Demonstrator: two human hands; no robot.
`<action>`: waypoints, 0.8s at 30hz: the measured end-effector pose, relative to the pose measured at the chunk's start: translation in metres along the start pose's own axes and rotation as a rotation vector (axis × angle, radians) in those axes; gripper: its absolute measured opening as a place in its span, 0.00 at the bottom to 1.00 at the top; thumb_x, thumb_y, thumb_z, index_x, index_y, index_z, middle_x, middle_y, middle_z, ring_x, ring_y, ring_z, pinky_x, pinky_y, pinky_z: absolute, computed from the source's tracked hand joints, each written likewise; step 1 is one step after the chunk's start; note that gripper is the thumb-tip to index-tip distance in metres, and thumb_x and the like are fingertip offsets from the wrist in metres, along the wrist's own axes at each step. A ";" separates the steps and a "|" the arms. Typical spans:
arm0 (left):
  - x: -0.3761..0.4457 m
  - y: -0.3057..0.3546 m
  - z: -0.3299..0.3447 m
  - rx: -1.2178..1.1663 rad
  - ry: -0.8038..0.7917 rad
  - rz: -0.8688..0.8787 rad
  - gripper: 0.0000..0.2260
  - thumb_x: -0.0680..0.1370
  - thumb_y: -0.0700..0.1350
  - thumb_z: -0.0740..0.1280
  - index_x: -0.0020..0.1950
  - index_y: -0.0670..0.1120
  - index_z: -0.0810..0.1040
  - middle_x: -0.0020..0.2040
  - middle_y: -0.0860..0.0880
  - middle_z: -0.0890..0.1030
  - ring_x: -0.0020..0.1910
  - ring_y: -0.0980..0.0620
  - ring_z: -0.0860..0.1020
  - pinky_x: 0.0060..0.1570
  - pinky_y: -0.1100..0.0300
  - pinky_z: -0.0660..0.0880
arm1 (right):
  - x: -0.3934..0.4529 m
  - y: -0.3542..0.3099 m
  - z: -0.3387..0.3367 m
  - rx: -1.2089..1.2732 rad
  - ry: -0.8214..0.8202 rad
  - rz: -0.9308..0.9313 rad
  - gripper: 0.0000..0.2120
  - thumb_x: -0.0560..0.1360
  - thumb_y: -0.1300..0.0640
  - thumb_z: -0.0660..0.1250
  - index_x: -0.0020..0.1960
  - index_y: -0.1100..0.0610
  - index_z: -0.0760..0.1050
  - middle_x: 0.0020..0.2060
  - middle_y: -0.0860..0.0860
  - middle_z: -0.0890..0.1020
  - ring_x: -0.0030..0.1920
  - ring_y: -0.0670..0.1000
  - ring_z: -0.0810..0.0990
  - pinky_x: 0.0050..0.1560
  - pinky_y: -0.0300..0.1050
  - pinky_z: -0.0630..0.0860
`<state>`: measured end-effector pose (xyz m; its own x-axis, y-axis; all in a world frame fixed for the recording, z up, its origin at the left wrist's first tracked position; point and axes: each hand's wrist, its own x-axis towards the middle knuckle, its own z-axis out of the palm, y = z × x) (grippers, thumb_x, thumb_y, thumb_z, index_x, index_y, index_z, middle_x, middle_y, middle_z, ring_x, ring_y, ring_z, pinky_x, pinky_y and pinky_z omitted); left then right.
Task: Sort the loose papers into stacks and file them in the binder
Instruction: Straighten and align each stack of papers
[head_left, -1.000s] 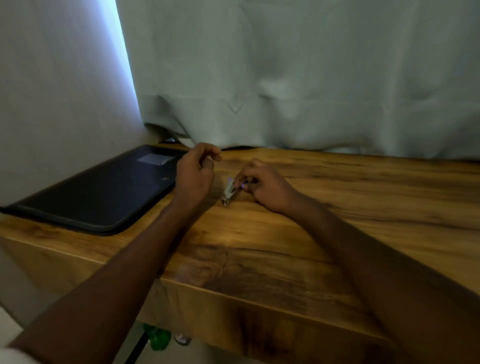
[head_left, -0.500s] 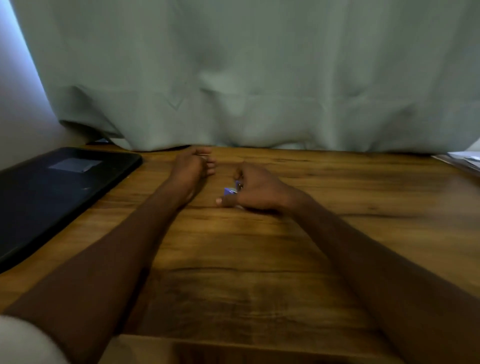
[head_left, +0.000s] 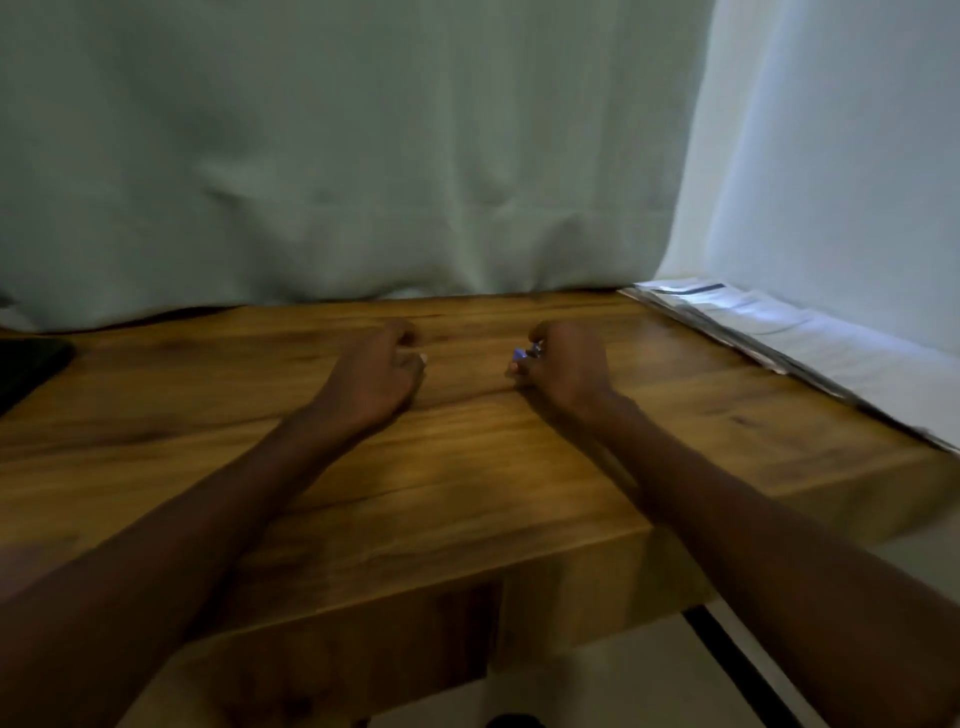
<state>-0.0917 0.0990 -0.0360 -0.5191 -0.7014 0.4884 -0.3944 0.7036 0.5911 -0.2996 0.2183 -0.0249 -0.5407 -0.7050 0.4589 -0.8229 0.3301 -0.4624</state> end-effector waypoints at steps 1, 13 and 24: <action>0.001 0.015 0.015 0.021 -0.017 0.016 0.14 0.81 0.48 0.67 0.67 0.48 0.77 0.59 0.49 0.81 0.50 0.49 0.81 0.49 0.58 0.74 | -0.002 0.014 -0.007 -0.050 0.021 0.010 0.17 0.72 0.49 0.78 0.52 0.60 0.83 0.47 0.55 0.85 0.49 0.56 0.82 0.49 0.51 0.78; 0.010 0.069 0.094 0.312 -0.134 0.138 0.15 0.79 0.62 0.64 0.52 0.52 0.81 0.48 0.53 0.81 0.47 0.50 0.78 0.45 0.53 0.77 | -0.015 0.066 -0.021 -0.362 0.223 -0.023 0.18 0.79 0.43 0.64 0.60 0.55 0.78 0.61 0.58 0.76 0.64 0.60 0.71 0.57 0.57 0.73; -0.006 0.146 0.137 0.031 0.112 0.167 0.10 0.80 0.50 0.65 0.41 0.50 0.81 0.36 0.54 0.80 0.36 0.54 0.78 0.37 0.54 0.76 | -0.050 0.113 -0.094 0.210 0.591 0.100 0.12 0.72 0.59 0.67 0.55 0.52 0.80 0.53 0.52 0.78 0.57 0.54 0.74 0.55 0.47 0.71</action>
<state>-0.2501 0.2220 -0.0406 -0.4929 -0.5815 0.6473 -0.3340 0.8134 0.4763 -0.3822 0.3499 -0.0291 -0.6674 -0.1919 0.7196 -0.7443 0.2041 -0.6359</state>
